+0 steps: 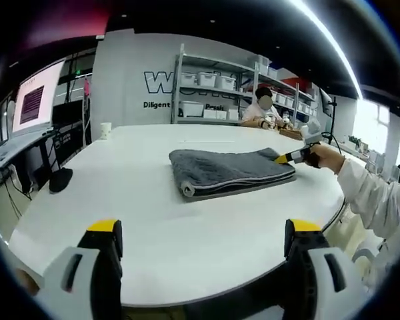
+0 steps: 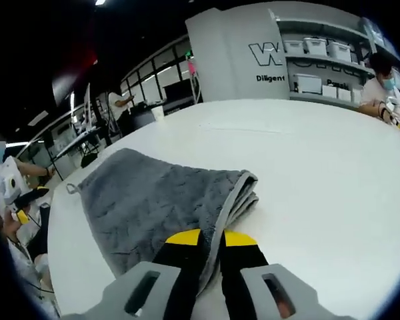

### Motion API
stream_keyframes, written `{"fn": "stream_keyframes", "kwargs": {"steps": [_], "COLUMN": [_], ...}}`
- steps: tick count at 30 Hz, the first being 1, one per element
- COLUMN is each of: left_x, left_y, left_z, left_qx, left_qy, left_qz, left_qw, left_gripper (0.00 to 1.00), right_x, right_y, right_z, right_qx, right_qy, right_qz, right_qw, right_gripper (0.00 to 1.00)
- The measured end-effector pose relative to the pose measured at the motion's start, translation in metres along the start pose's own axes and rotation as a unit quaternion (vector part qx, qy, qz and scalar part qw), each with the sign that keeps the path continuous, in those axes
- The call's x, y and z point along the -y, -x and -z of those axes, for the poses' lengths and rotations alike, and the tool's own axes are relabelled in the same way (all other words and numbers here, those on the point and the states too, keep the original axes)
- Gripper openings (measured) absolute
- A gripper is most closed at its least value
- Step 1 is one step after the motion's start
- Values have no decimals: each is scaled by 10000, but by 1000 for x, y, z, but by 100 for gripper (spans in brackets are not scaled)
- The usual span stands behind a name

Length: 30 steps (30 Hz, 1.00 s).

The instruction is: Open the folded towel by lifting each exposed corner and separating the folded layers until the towel lies flat within the target outline without major curled edges

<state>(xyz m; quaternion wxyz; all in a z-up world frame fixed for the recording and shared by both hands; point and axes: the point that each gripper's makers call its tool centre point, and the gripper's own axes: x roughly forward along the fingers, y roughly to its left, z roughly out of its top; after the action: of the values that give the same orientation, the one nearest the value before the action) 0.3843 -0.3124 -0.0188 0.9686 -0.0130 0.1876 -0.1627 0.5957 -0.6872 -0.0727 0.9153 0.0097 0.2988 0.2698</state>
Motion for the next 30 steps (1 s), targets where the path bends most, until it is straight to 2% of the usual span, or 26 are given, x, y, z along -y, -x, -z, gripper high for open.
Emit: {"fn": "stream_keyframes", "kwargs": {"steps": [12,22,30], "left_x": [6,10,10], "left_y": [-2,-2,-1], "left_z": [-4,-7,-6], "left_qx": [-65,-58,-53], "left_qy": [-74,-132,-150], "left_qz": [5,6,2], "left_qw": [10000,9999,9999], "left_gripper": [99,99,99], "right_x": [46,87,113], "right_y": [29,50,61], "right_z": [9,12,16], "right_qx": [-152,-427,-617], "right_qy": [-40,138,161], "right_qz": [330,744,878], "right_qw": [9993,9962,9941], "right_gripper": [4,4,4]}}
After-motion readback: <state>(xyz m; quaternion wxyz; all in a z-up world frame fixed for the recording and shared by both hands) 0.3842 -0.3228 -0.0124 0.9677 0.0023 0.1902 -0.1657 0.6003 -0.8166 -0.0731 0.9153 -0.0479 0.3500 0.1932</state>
